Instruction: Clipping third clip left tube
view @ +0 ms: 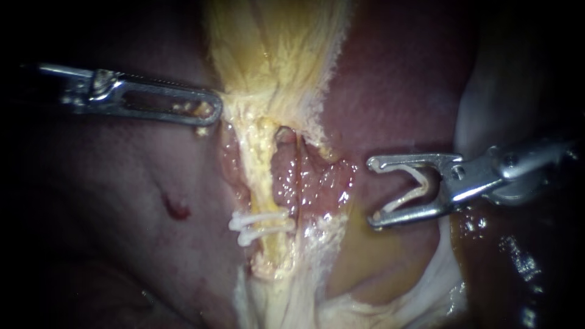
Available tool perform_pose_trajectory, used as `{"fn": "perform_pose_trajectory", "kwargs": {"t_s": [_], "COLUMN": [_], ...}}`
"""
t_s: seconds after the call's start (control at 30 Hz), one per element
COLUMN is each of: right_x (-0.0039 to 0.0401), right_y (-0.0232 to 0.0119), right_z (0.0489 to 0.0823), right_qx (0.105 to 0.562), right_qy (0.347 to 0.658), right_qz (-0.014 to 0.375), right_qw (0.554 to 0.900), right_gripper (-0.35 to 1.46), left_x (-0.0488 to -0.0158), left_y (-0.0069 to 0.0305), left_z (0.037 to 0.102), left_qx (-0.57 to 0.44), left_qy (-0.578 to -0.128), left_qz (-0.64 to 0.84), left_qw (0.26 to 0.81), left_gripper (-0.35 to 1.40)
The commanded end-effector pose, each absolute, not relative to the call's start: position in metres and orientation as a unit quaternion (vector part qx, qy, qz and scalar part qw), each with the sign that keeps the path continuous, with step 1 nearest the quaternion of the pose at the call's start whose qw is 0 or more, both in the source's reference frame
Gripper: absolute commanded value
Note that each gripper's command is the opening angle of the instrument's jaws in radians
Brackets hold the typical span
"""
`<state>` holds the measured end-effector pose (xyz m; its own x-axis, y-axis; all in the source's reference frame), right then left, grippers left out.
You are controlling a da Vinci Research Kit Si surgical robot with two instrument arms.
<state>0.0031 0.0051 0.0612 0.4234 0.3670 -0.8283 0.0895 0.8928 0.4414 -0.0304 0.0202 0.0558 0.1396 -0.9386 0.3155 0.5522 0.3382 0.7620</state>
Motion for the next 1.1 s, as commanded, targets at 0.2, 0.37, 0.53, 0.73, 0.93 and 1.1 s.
{"fn": "perform_pose_trajectory", "kwargs": {"t_s": [0.2,0.37,0.53,0.73,0.93,1.1], "right_x": [0.0048,0.0074,0.0098,0.0120,0.0131,0.0134], "right_y": [0.0043,0.0034,0.0025,0.0019,0.0021,0.0024], "right_z": [0.0619,0.0634,0.0650,0.0663,0.0668,0.0678], "right_qx": [0.220,0.232,0.250,0.262,0.268,0.274], "right_qy": [0.527,0.526,0.523,0.524,0.527,0.529], "right_qz": [0.097,0.110,0.126,0.140,0.150,0.161], "right_qw": [0.815,0.811,0.805,0.798,0.792,0.787], "right_gripper": [0.50,0.50,0.50,0.50,0.50,0.50], "left_x": [-0.0308,-0.0314,-0.0318,-0.0319,-0.0320,-0.0321], "left_y": [0.0197,0.0193,0.0189,0.0188,0.0188,0.0187], "left_z": [0.0556,0.0555,0.0557,0.0558,0.0558,0.0558], "left_qx": [0.240,0.239,0.241,0.242,0.242,0.242], "left_qy": [-0.398,-0.398,-0.398,-0.399,-0.399,-0.399], "left_qz": [-0.523,-0.524,-0.522,-0.522,-0.522,-0.521], "left_qw": [0.715,0.714,0.714,0.714,0.714,0.714], "left_gripper": [-0.35,-0.35,-0.35,-0.35,-0.35,-0.35]}}
